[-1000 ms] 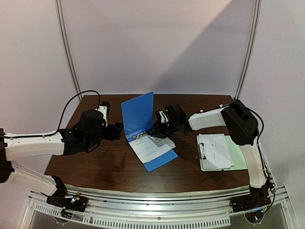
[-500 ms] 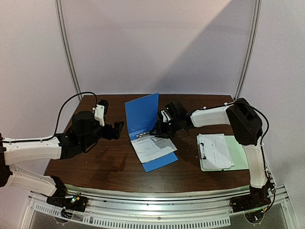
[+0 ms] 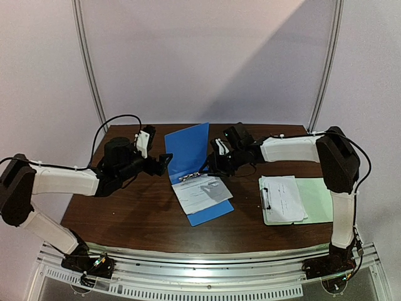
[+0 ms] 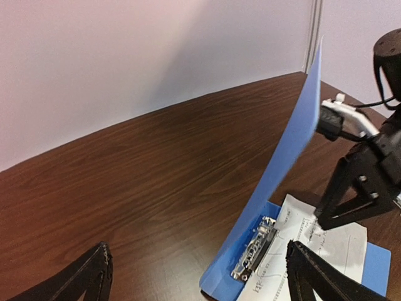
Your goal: Put the files into the folder
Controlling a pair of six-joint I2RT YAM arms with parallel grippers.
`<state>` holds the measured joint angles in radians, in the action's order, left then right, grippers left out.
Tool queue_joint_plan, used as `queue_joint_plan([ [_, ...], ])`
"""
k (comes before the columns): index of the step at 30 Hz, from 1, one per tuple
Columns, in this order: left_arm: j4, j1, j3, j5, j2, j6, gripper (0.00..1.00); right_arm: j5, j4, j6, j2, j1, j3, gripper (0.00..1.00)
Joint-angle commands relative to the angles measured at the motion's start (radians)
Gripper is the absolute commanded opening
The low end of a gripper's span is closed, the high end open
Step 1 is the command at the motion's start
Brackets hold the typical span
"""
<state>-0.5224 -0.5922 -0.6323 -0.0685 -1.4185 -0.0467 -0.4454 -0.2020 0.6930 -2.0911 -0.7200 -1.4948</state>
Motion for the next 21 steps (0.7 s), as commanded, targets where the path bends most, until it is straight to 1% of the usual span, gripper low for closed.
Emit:
queue_joint_plan([
  [1,-0.083,0.041,-0.046,0.110,-0.075,0.073,0.95,-0.019,-0.026,-0.024,0.102,0.000,0.076,0.43],
  [3,-0.114,0.046,-0.054,0.119,-0.094,0.090,0.91,-0.014,-0.026,-0.030,0.151,0.001,0.112,0.44],
  [6,-0.158,0.046,-0.064,0.135,-0.129,0.109,0.84,0.005,-0.043,-0.048,0.200,0.001,0.153,0.44],
  [9,-0.160,0.046,-0.090,0.144,-0.164,0.118,0.77,0.045,-0.048,-0.063,0.256,0.001,0.203,0.44],
  [11,-0.154,0.046,-0.105,0.149,-0.180,0.123,0.69,0.068,-0.044,-0.070,0.292,0.004,0.231,0.44],
  [14,-0.157,0.046,-0.110,0.155,-0.190,0.126,0.53,0.083,-0.035,-0.071,0.332,0.014,0.266,0.44],
  [18,-0.161,0.044,-0.095,0.142,-0.180,0.138,0.35,0.088,-0.033,-0.069,0.361,0.025,0.291,0.44],
  [19,-0.161,0.043,-0.092,0.136,-0.173,0.142,0.29,0.088,-0.032,-0.069,0.365,0.028,0.294,0.44],
  [21,-0.156,0.043,-0.080,0.121,-0.159,0.148,0.21,0.089,-0.030,-0.069,0.372,0.032,0.297,0.44],
])
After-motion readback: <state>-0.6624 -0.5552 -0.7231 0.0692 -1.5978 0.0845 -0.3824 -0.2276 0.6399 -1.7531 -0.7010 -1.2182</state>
